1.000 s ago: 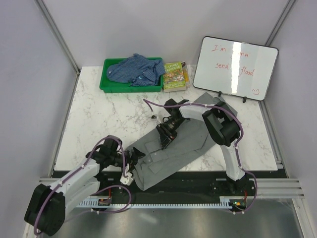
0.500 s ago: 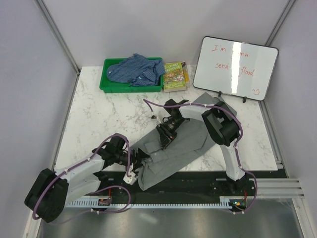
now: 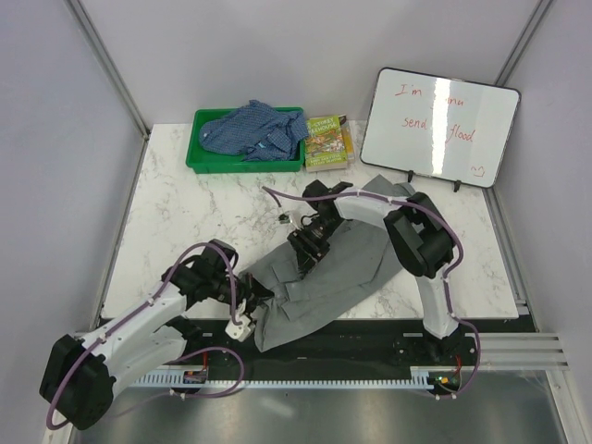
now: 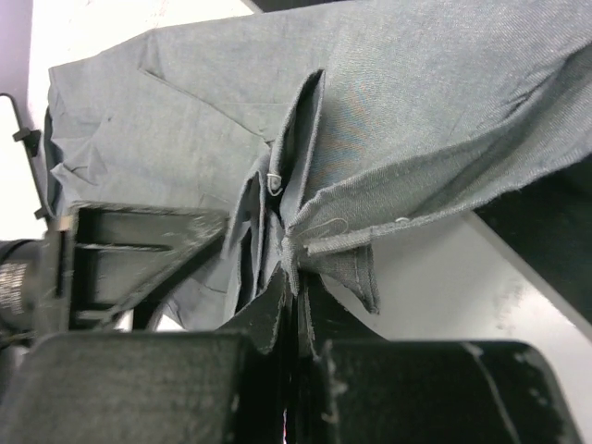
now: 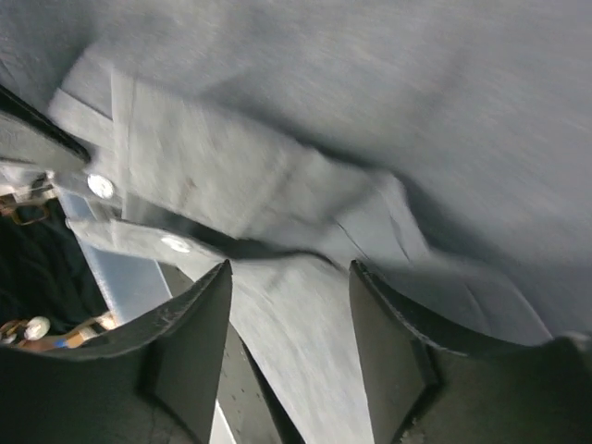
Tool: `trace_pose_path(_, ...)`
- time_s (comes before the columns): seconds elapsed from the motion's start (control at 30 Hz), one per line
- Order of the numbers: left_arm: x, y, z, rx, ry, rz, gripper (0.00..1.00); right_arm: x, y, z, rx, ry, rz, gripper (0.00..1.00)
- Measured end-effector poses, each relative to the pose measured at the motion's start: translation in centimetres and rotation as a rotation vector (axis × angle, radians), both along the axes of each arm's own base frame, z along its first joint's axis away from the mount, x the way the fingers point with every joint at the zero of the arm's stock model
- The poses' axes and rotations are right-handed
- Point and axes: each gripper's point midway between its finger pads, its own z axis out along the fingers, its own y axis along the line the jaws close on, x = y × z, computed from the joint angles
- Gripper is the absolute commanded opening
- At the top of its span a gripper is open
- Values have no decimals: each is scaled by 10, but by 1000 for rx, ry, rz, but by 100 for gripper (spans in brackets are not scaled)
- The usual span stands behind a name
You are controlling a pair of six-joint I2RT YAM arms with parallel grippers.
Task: Fold and stack the long sleeve shirts
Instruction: Fold the shirt
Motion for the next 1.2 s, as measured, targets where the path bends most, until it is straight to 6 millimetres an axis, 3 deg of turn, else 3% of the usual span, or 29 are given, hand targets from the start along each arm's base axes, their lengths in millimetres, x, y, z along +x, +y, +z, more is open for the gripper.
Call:
trace_pose_path(0.17,-14,10,4,49,66,-2,2,32,-23,28,2,-101,-43,64)
trace_pose_path(0.27,-14,10,10,58,81,-1,2,60,-58,42,-9,-147,-120,63)
trace_pose_path(0.37,-8,5,22,56,83,-3,2,84,-96,43,-44,-164,-197,62)
trace_pose_path(0.53,5,-4,35,52,86,-6,2,103,-145,37,-114,-168,-275,62)
trace_pose_path(0.77,22,-20,43,74,134,-23,2,111,-158,34,-135,-165,-272,62)
trace_pose_path(0.97,40,-51,55,84,151,-69,3,111,-164,32,-140,-145,-265,62)
trace_pose_path(1.2,53,-82,46,140,188,-105,6,107,-169,33,-141,-127,-264,63)
